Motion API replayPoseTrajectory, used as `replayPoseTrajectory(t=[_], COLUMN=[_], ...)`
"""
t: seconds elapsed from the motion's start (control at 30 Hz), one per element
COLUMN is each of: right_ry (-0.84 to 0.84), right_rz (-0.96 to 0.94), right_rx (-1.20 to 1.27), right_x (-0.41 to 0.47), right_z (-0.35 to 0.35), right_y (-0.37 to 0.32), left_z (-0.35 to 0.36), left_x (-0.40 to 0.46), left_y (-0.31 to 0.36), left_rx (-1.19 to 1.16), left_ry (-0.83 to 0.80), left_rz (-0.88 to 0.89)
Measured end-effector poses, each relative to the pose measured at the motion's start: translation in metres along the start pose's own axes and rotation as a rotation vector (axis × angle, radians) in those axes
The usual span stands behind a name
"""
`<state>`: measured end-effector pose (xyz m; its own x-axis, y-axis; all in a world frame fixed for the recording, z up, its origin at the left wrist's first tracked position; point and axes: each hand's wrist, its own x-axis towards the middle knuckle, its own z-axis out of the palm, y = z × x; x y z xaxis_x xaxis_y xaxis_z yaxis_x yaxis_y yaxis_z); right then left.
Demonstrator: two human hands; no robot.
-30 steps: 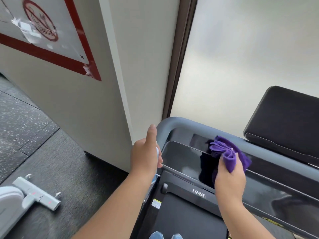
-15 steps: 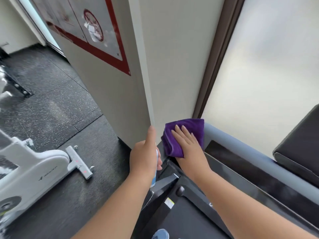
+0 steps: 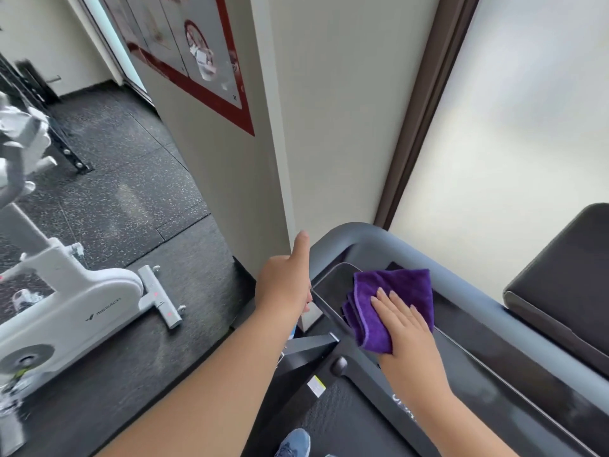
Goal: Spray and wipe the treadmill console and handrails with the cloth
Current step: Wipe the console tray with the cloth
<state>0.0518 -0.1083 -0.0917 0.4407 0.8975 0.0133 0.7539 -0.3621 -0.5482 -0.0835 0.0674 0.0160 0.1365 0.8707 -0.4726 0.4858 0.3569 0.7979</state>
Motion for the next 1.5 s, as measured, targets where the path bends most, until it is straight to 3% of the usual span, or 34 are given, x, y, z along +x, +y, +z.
replayPoseTrajectory(t=[0.4,0.9,0.97,1.07,1.13,1.23,1.3,1.37,1.43,1.5], right_ry=[-0.010,0.021,0.070,0.224,0.419,0.774,0.881,0.838,0.653,0.430], right_rz=[-0.011,-0.020,0.036,0.369,0.580,0.594,0.524,0.476,0.435,0.380], right_rx=[-0.184,-0.203,-0.064,0.610,0.968,1.119,1.080,0.920,0.786,0.379], right_x=[0.000,-0.001,0.001,0.009,0.022,0.049,0.075,0.102,0.130,0.151], right_z=[0.012,0.013,0.011,-0.010,-0.031,-0.058,-0.068,-0.066,-0.050,-0.025], right_y=[-0.004,-0.005,-0.009,-0.036,-0.058,-0.073,-0.077,-0.075,-0.070,-0.065], left_z=[0.024,-0.008,-0.010,-0.014,-0.020,-0.033,-0.041,-0.049,-0.055,-0.060], left_x=[0.016,0.018,0.020,0.023,0.025,0.027,0.027,0.026,0.028,0.029], left_y=[0.019,0.005,-0.002,-0.010,-0.015,-0.020,-0.021,-0.020,-0.020,-0.021], left_rx=[-0.062,0.190,0.136,0.076,0.012,-0.097,-0.134,-0.155,-0.171,-0.174], left_ry=[0.028,0.095,0.091,0.055,0.038,0.025,0.019,0.000,-0.017,-0.032], left_rz=[-0.078,0.006,-0.024,-0.058,-0.082,-0.118,-0.125,-0.126,-0.125,-0.126])
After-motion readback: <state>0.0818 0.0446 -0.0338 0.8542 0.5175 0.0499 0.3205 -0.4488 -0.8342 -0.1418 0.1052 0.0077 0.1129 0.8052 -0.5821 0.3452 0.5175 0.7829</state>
